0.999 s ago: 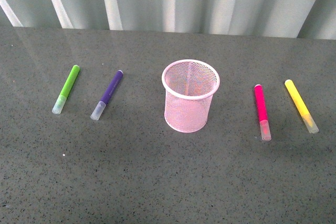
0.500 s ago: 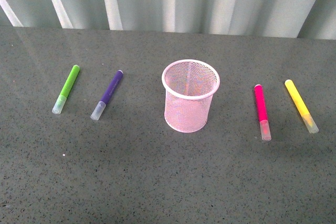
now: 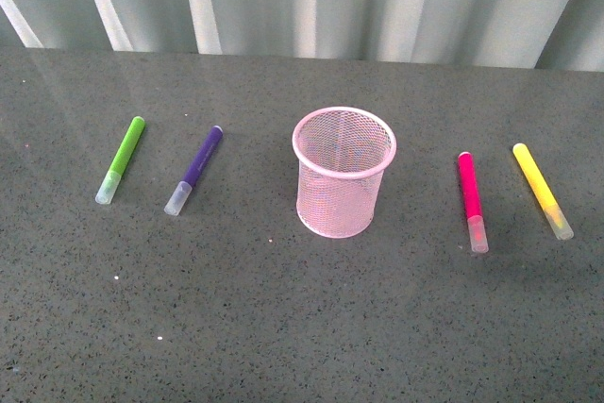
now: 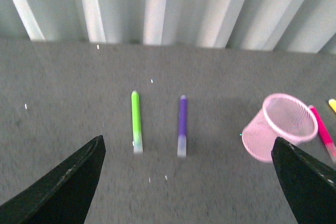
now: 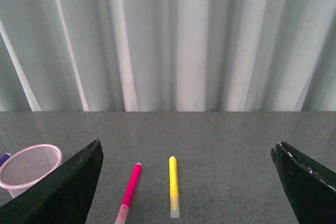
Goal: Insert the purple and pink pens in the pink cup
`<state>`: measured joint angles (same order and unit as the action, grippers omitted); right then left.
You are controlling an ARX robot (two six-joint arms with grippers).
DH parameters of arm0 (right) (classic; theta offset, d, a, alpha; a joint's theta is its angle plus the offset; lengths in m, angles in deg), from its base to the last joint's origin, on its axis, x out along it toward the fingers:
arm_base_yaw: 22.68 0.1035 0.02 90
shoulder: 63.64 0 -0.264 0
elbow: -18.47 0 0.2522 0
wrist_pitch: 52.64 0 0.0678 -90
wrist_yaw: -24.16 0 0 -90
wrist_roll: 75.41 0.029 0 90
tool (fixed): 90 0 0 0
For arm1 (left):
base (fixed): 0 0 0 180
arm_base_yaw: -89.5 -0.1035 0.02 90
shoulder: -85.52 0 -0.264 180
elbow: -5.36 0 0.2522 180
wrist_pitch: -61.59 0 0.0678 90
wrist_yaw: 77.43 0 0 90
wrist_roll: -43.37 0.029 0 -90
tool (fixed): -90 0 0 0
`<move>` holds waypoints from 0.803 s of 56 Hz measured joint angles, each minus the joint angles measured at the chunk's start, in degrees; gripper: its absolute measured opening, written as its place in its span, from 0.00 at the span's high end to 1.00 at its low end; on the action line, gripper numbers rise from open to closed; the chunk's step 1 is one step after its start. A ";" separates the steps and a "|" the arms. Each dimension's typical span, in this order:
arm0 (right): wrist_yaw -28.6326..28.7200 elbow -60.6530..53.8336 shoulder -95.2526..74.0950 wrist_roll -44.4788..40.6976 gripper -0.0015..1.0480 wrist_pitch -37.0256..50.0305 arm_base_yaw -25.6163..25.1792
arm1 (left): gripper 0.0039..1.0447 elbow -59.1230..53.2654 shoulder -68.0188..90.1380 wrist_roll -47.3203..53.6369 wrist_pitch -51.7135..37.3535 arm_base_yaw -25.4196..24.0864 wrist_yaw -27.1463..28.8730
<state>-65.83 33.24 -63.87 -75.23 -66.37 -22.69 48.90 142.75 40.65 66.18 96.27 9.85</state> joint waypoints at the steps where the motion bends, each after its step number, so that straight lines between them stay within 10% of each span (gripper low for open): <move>1: -0.02 0.00 0.00 0.00 0.07 0.00 0.00 | 0.06 1.14 1.70 0.09 0.00 0.20 -0.02; 21: 0.00 0.00 0.00 0.00 0.07 0.00 0.00 | 0.06 42.80 52.11 6.23 18.71 2.05 -1.73; 45: 0.00 0.00 0.00 0.00 0.07 0.00 0.00 | 0.06 58.66 67.28 10.14 29.31 1.46 -1.77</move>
<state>-65.83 33.24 -63.87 -75.23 -66.37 -22.69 107.56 210.03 50.79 95.49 97.73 8.08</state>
